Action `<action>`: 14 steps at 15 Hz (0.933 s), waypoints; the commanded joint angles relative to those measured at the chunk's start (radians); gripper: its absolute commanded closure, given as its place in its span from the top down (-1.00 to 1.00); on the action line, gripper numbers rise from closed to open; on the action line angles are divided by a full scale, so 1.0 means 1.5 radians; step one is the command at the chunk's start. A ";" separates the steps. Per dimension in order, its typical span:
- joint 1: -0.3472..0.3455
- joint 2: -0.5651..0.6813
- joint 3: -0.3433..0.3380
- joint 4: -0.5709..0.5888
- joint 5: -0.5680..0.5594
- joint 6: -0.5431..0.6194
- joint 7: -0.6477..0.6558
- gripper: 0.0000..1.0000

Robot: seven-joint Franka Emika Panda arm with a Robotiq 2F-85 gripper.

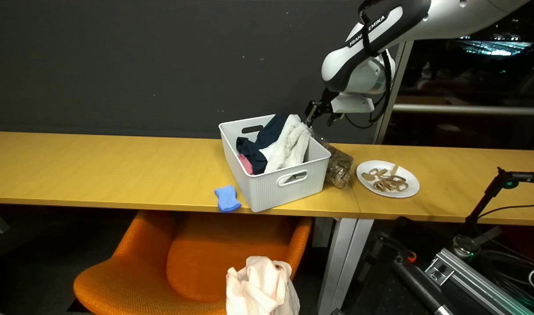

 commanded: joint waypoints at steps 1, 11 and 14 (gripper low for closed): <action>0.005 0.006 0.001 0.001 0.002 -0.003 -0.006 1.00; 0.014 0.034 -0.001 0.014 -0.001 0.017 0.000 -0.43; 0.016 0.037 -0.002 0.013 -0.003 0.023 0.001 -0.87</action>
